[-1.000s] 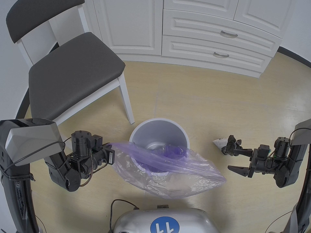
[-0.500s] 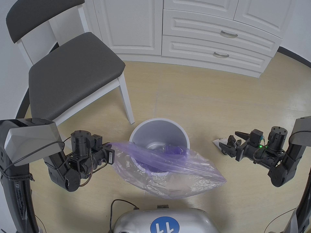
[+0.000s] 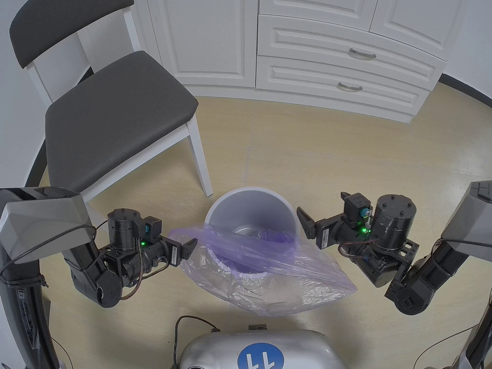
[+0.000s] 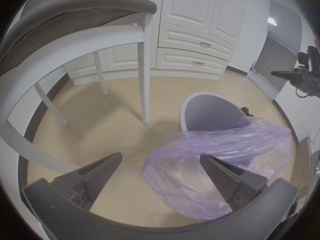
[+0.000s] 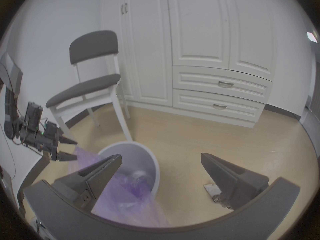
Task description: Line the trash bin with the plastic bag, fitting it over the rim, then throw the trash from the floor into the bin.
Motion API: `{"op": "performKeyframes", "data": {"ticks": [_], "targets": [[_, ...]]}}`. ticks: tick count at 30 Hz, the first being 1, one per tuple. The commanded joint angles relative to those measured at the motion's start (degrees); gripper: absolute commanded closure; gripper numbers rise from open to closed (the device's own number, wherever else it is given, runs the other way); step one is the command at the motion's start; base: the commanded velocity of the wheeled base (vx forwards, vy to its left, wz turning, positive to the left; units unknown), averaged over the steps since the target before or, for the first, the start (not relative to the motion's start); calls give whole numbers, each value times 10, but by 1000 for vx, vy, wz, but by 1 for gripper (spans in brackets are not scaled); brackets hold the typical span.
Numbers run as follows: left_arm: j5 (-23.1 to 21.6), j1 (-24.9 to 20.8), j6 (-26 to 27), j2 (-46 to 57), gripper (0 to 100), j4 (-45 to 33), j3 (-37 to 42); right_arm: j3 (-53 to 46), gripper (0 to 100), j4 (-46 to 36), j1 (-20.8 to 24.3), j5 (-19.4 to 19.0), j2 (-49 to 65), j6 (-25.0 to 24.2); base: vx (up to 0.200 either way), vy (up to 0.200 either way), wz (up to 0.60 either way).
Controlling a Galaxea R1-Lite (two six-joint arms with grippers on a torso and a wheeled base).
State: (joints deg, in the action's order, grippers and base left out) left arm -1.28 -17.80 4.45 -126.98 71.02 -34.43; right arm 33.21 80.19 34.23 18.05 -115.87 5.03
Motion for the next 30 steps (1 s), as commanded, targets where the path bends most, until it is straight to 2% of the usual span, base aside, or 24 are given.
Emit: {"op": "performKeyframes", "data": {"ticks": [1,3,6,9,13,17,19,23,27,30], "targets": [[-108,11,3,92,0,-1,74,110,0,-231,66,5,71,53,0,0,0],[-139,22,3,111,0,-1,87,122,0,-292,76,4,79,96,0,0,0],[-180,30,0,149,0,-6,100,124,0,-315,92,5,71,169,0,0,0],[-187,26,-1,201,0,-15,114,125,0,-316,102,5,54,234,0,0,0],[-188,17,-3,249,0,-22,123,133,0,-316,116,8,31,282,0,0,0],[-181,15,-20,280,0,-14,114,145,0,-316,130,51,6,321,0,0,0],[-166,14,-45,309,0,-14,104,152,0,-317,138,72,-6,331,0,0,0],[-122,16,-91,372,0,-21,80,172,0,-317,149,80,-41,334,0,0,0],[-89,30,-92,400,0,-19,74,201,0,-317,152,81,-80,334,0,0,0],[-87,34,-91,406,0,-19,71,215,0,-325,152,80,-96,334,0,0,0]]}}
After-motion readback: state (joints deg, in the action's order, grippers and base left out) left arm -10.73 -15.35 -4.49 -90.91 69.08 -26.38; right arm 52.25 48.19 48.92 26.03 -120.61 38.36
